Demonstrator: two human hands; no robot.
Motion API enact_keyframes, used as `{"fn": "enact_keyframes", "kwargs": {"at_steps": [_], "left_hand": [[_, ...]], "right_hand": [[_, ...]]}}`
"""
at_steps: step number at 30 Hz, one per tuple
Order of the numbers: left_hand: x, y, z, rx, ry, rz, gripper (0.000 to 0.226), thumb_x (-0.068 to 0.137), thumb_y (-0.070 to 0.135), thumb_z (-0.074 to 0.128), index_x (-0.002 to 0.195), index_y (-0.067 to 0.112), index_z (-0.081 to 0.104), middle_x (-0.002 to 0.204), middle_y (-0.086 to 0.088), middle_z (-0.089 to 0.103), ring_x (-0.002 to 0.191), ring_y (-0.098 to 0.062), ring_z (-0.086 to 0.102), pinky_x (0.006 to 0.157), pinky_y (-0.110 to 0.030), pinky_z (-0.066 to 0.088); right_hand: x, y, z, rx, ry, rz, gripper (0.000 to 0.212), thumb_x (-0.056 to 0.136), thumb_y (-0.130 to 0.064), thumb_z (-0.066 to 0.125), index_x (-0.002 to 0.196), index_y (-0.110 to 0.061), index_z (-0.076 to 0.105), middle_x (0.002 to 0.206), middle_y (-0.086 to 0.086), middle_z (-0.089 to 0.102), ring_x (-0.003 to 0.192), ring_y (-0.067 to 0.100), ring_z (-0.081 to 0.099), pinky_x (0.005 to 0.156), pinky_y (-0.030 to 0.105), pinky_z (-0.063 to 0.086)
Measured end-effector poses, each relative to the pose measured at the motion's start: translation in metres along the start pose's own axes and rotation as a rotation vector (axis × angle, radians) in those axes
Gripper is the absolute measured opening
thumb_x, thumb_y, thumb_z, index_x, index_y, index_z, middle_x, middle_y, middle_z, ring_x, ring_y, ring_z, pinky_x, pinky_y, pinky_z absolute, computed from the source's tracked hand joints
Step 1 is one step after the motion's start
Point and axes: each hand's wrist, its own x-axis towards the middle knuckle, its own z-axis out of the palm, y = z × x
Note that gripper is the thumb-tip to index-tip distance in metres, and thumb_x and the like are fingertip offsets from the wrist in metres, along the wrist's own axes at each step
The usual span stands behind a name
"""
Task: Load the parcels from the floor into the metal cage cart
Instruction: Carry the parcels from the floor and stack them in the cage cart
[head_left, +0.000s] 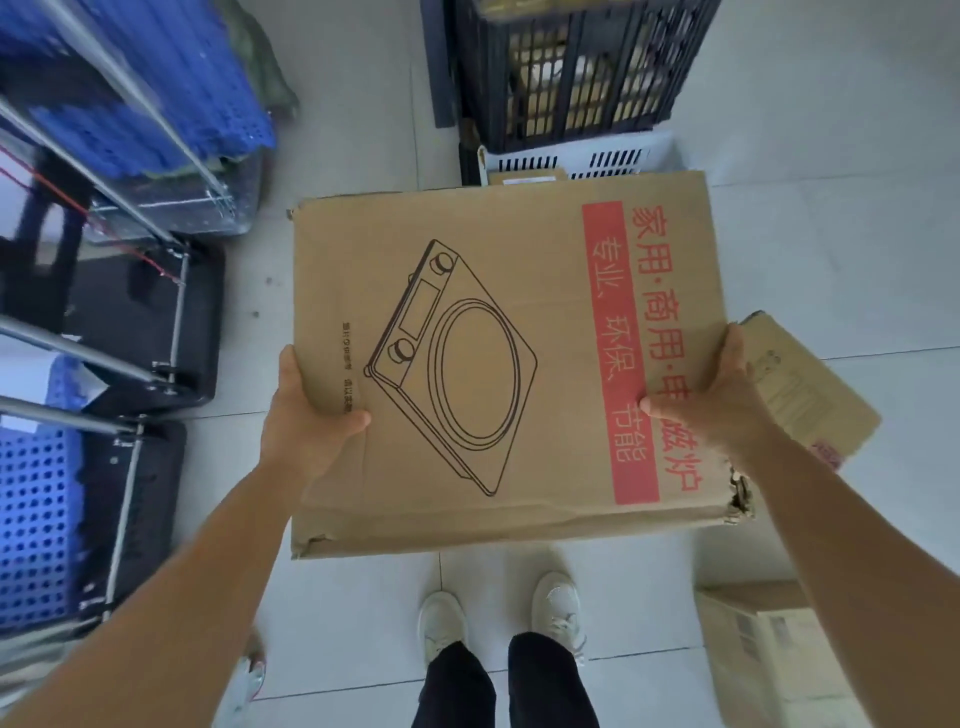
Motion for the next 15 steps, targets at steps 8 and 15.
{"fn": "enact_keyframes", "kwargs": {"at_steps": [8, 15], "left_hand": [[-0.086, 0.047, -0.094, -0.079, 0.122, 0.092, 0.088, 0.077, 0.011, 0.078, 0.144, 0.025, 0.022, 0.111, 0.008, 0.047, 0.094, -0.018, 0.048, 0.081, -0.038, 0.042], [-0.174, 0.067, -0.154, -0.113, 0.274, 0.099, 0.088, 0.076, 0.016, 0.079, 0.143, 0.027, 0.023, 0.123, -0.001, 0.054, 0.107, -0.028, 0.055, 0.091, -0.048, 0.045]], "right_hand": [[-0.08, -0.072, -0.06, 0.017, 0.044, -0.145, 0.119, 0.038, -0.042, 0.091, 0.134, -0.034, 0.022, 0.126, 0.005, 0.045, 0.111, 0.029, 0.056, 0.081, 0.057, 0.056], [-0.143, -0.125, -0.109, 0.015, 0.004, -0.345, 0.112, 0.04, -0.041, 0.091, 0.132, -0.026, 0.028, 0.128, 0.004, 0.05, 0.117, 0.027, 0.054, 0.091, 0.056, 0.051]]}}
